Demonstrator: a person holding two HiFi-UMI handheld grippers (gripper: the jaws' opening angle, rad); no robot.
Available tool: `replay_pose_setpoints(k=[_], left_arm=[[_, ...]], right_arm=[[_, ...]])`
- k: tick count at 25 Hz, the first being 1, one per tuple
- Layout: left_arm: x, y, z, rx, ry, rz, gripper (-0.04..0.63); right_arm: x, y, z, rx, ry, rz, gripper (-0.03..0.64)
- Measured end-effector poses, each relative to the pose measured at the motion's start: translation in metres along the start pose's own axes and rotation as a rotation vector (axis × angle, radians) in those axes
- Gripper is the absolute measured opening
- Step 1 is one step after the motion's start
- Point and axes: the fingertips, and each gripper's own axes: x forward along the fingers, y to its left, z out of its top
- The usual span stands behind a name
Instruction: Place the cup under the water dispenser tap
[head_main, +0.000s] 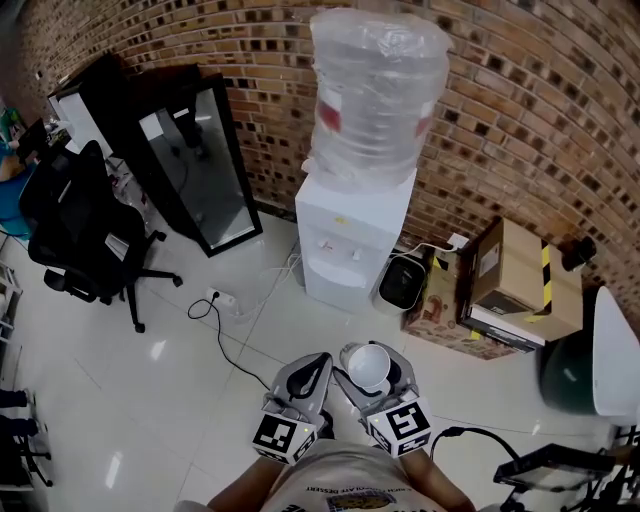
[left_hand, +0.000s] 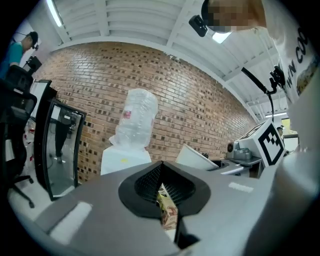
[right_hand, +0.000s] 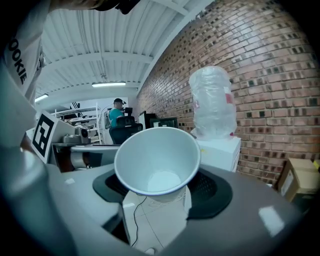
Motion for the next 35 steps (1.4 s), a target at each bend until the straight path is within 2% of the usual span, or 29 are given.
replay_pose_setpoints(k=[12,27,35], left_arm=[[0.011,0.066,0.016,-0.009,-0.02,0.026,-0.008],[0.037,0.083,0.011,-0.002,0.017,0.05,-0.008],[0.07,0.101,-0.008,0.007,0.058,0.058,-0.008]], right_arm=[[0.066,0.004,0.021,-0.056,0.014,0.017,0.334],[0.096,-0.019,0.016,-0.047,0.028,0.038,0.334],[0.134,-0.045,-0.002,-0.047,0.058,0.043,0.334]])
